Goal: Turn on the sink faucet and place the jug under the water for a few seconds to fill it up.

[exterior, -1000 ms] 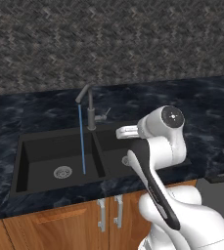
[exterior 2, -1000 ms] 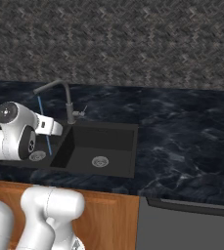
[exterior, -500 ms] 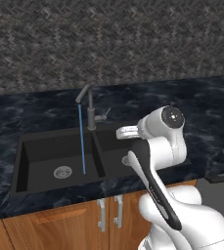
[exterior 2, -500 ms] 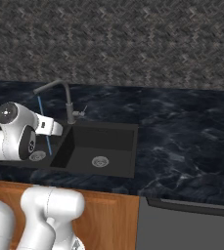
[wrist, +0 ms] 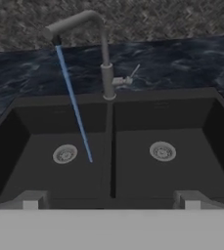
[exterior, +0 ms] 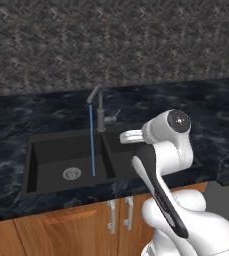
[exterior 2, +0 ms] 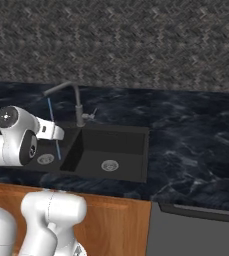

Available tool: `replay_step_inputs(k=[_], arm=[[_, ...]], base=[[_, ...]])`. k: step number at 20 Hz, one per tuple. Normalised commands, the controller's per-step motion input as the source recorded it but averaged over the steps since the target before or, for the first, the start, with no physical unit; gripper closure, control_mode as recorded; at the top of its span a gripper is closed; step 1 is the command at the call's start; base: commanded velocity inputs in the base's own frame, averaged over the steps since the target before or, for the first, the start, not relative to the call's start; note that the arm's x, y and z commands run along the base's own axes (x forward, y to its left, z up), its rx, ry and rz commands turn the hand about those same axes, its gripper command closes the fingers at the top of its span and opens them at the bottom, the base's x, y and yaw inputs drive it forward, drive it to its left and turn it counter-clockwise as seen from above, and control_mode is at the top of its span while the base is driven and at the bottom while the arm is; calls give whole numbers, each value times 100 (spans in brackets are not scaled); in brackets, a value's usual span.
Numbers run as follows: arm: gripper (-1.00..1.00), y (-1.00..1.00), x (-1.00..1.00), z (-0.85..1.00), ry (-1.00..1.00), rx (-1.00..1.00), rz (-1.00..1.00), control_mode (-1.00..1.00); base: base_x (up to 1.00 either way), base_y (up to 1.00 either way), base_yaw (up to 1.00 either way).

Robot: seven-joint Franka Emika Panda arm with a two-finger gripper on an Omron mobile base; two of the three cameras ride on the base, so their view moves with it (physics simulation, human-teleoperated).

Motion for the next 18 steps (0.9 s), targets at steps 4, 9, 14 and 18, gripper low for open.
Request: replay_step_inputs(k=[4, 9, 14, 18], arm=[[-100, 0, 0, 0, 0, 0, 0, 100], [-100, 0, 0, 0, 0, 0, 0, 100], [-100, 0, 0, 0, 0, 0, 0, 100], [-100, 0, 0, 0, 0, 0, 0, 100]], base=[[-11, 77, 6], [-3, 84, 2], [0, 59, 0], [0, 7, 0]])
